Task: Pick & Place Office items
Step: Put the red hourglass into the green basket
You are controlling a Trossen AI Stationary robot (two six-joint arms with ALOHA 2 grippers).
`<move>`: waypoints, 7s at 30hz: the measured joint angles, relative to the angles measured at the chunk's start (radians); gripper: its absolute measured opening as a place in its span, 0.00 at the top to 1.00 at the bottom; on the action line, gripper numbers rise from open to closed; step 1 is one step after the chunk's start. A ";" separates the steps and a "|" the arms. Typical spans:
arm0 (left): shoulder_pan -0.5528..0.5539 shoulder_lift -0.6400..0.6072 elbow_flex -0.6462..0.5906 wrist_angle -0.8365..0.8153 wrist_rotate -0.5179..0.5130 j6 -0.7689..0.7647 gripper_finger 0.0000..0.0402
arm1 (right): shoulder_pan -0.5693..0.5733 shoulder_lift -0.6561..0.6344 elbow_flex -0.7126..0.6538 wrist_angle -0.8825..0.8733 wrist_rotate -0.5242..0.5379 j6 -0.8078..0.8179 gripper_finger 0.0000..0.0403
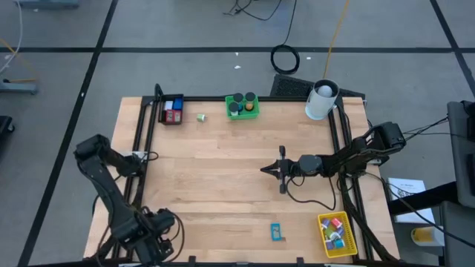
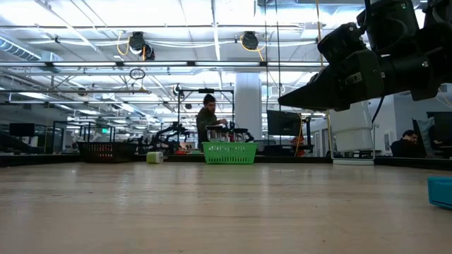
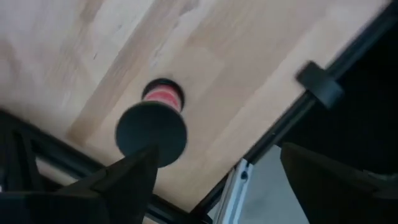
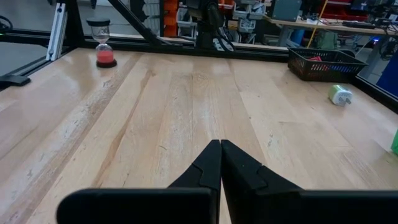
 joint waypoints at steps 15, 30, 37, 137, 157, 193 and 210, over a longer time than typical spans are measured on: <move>-0.012 0.006 -0.004 -0.118 -0.019 -0.110 0.13 | 0.019 0.000 0.000 -0.012 0.000 -0.009 1.00; -0.033 0.006 -0.183 0.042 0.008 -0.122 0.13 | 0.019 0.000 0.000 -0.014 0.000 -0.009 1.00; -0.033 0.006 -0.185 0.052 0.036 -0.127 0.18 | 0.019 0.000 -0.001 -0.015 0.000 -0.008 1.00; 1.000 -0.090 -0.183 0.675 -0.196 1.445 0.50 | 0.026 0.000 -0.001 -0.023 0.000 -0.012 1.00; 1.256 0.362 0.194 0.510 -0.045 1.654 0.50 | 0.026 0.000 -0.001 -0.053 0.000 -0.009 1.00; 1.243 0.227 0.211 0.499 -0.064 1.704 0.35 | 0.025 0.000 -0.001 -0.059 0.000 -0.011 1.00; 1.214 -0.143 -0.309 0.974 -0.094 1.773 0.89 | 0.023 0.000 -0.001 -0.053 0.005 -0.008 0.99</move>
